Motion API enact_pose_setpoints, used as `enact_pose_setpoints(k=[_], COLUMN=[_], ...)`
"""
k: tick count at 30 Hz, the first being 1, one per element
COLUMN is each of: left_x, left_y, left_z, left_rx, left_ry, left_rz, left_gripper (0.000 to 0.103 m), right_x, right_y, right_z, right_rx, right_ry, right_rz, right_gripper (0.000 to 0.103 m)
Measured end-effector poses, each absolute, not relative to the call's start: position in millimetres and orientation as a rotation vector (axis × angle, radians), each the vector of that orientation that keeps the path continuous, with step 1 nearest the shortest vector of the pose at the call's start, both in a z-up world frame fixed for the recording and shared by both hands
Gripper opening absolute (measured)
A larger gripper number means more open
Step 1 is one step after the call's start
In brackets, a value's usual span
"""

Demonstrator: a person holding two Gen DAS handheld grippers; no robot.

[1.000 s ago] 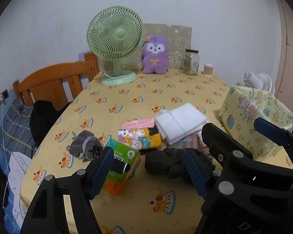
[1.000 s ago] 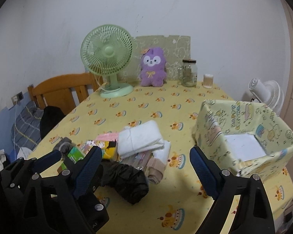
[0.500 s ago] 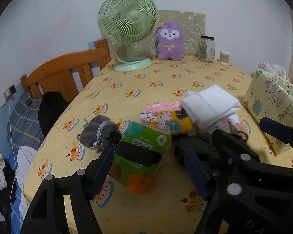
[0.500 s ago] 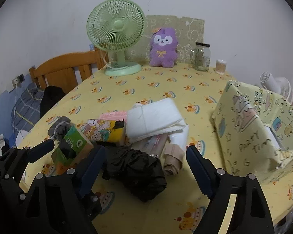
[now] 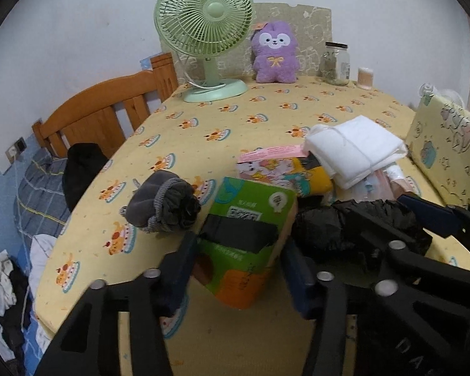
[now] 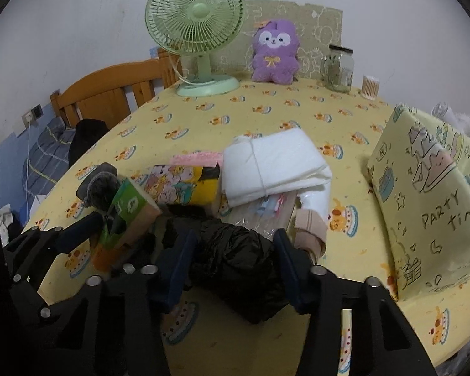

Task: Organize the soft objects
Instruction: 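Grasp the green tissue pack with the left tool while the right tool grasps the black plastic bundle, then carry the tissue pack and black bundle with both tools over the patterned basket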

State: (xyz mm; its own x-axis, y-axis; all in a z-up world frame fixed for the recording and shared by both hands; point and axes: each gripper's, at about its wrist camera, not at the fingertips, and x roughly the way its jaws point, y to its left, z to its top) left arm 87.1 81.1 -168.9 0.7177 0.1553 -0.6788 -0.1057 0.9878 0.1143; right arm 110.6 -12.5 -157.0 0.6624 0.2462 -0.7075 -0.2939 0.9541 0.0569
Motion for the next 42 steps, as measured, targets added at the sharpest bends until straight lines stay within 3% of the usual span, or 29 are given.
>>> enact_pose_setpoints(k=[6,11,20,42], left_x=[87.2,85.0,85.0,83.5], left_y=[73.8,70.6,63.8,44.5], left_z=[-166.3,-160.8,-144.0,-83.9], left_rx=[0.095,0.079,0.044,0.004], left_ry=[0.755,0.758,0.751,0.63], left_rz=[0.157,0.139,0.108,0.07], left_gripper=[0.029,0.023,0.018,0.018], right_x=[109.0,108.2,107.9,102.0], right_y=[-12.6,-15.0,-24.4,-49.5], right_z=[-155.5,-151.1,-132.3,-68.9], right_rx=[-0.05,-0.037,-0.012,0.002], right_ry=[0.792,0.781,0.745,0.623], right_rz=[0.33,0.338,0.341,0.289], right_gripper=[0.034,0.03,0.03,0.03])
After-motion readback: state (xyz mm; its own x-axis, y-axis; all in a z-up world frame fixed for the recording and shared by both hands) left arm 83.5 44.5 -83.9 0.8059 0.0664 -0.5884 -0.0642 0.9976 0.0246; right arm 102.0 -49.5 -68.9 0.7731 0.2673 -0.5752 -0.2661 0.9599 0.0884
